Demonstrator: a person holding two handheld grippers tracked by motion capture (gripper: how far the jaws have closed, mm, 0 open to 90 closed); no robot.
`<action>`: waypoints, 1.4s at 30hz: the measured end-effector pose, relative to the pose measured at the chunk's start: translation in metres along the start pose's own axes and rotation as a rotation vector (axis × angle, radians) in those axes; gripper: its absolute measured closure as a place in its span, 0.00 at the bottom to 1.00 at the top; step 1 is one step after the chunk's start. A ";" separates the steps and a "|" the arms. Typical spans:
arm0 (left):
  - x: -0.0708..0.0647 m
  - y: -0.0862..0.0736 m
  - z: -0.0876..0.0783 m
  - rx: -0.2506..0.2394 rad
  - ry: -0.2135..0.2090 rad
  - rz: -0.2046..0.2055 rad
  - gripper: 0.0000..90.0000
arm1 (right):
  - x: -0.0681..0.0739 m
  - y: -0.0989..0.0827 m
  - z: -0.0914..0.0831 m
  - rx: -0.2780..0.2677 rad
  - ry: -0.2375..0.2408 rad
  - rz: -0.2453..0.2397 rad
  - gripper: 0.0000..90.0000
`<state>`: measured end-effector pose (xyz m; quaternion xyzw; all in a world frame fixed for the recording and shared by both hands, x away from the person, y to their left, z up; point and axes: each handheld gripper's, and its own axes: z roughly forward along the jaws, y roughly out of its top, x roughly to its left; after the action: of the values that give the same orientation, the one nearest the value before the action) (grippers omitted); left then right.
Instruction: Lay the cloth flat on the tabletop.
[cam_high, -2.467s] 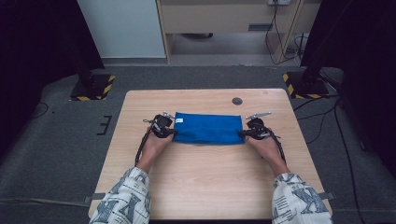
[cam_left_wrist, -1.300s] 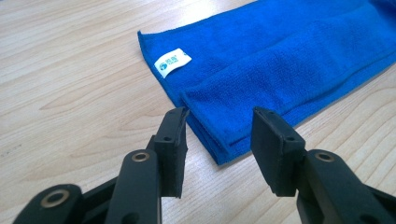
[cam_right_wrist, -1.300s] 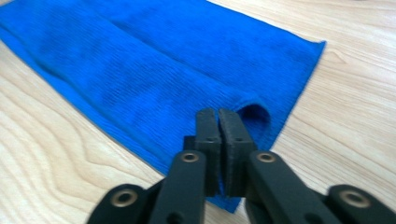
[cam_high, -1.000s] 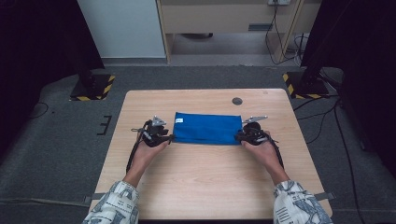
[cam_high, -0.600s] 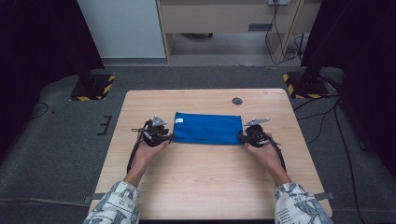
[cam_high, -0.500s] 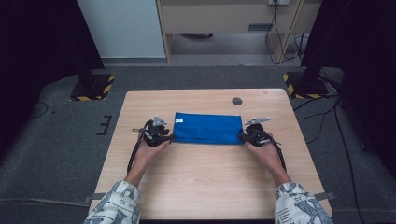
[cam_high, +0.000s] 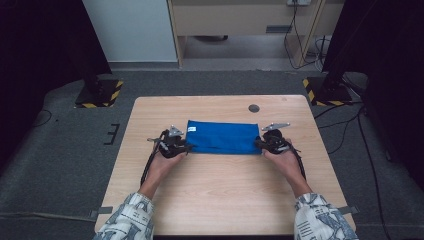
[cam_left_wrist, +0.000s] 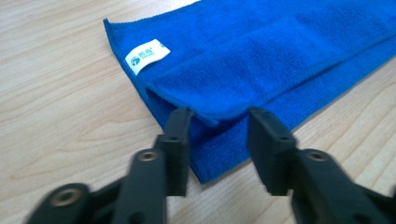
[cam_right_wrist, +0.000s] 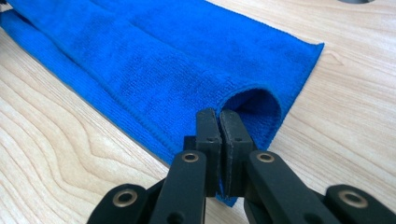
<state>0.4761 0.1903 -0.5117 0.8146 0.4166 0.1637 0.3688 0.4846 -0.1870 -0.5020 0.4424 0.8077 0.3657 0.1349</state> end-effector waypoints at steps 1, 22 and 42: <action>0.000 0.001 0.001 0.000 -0.003 -0.002 0.75 | 0.000 0.000 0.000 -0.001 0.001 -0.002 0.98; -0.007 0.010 -0.026 -0.034 0.001 0.028 1.00 | 0.003 0.002 -0.021 -0.036 0.020 -0.022 0.99; -0.062 -0.049 -0.082 0.042 -0.104 0.128 1.00 | 0.035 -0.060 -0.071 -0.001 0.095 -0.056 0.99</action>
<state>0.3647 0.1969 -0.4900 0.8545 0.3472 0.1358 0.3617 0.3893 -0.2129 -0.4918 0.4018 0.8251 0.3827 0.1065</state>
